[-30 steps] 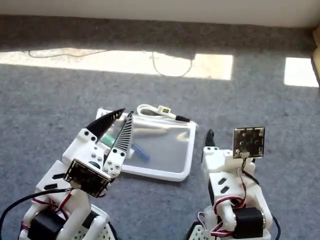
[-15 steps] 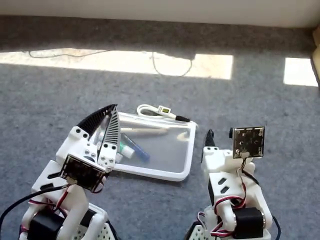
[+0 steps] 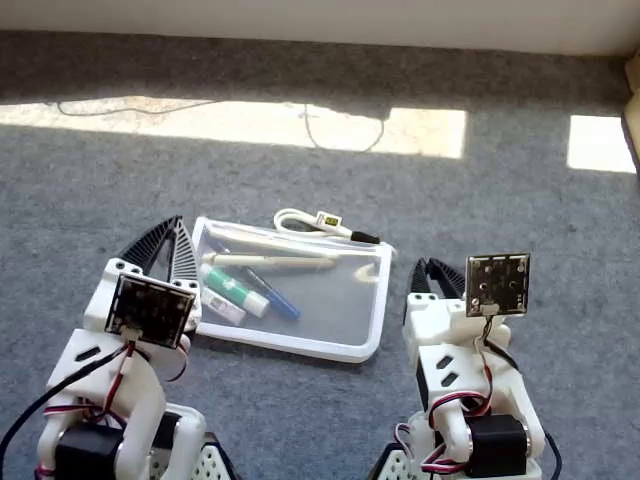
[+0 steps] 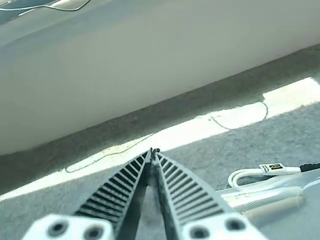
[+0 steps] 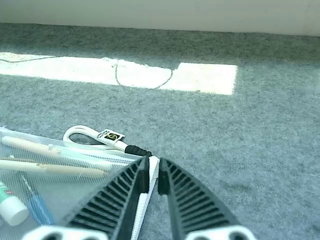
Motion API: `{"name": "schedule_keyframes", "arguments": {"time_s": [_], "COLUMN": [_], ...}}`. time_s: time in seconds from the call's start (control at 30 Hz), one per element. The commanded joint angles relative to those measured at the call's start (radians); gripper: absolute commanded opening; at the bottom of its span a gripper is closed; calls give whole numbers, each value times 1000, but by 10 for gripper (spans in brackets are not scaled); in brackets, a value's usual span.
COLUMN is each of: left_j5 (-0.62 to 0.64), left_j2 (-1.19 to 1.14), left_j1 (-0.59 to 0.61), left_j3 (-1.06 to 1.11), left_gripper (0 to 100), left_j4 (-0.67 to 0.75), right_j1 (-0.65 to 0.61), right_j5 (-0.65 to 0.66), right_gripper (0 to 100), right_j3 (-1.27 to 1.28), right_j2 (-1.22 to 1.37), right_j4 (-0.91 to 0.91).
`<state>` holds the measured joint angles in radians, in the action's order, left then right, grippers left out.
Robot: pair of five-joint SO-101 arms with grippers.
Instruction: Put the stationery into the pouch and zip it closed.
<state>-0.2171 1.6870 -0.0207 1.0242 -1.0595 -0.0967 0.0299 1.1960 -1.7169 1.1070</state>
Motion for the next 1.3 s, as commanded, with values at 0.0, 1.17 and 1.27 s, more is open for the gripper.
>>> {"name": "schedule_keyframes", "arguments": {"time_s": [0.0, 1.17, 1.27], "left_j5": [11, 9, 9], "left_j2": [7, 7, 7], "left_j1": [47, 142, 142], "left_j3": [16, 535, 562], "left_gripper": [7, 11, 11], "left_j4": [-35, -46, -46], "right_j1": [8, 147, 148], "right_j5": [-2, -5, -3], "right_gripper": [33, 29, 29], "right_j3": [-19, -18, 50], "right_j2": [12, 12, 12], "right_j4": [-27, 354, 351]}}
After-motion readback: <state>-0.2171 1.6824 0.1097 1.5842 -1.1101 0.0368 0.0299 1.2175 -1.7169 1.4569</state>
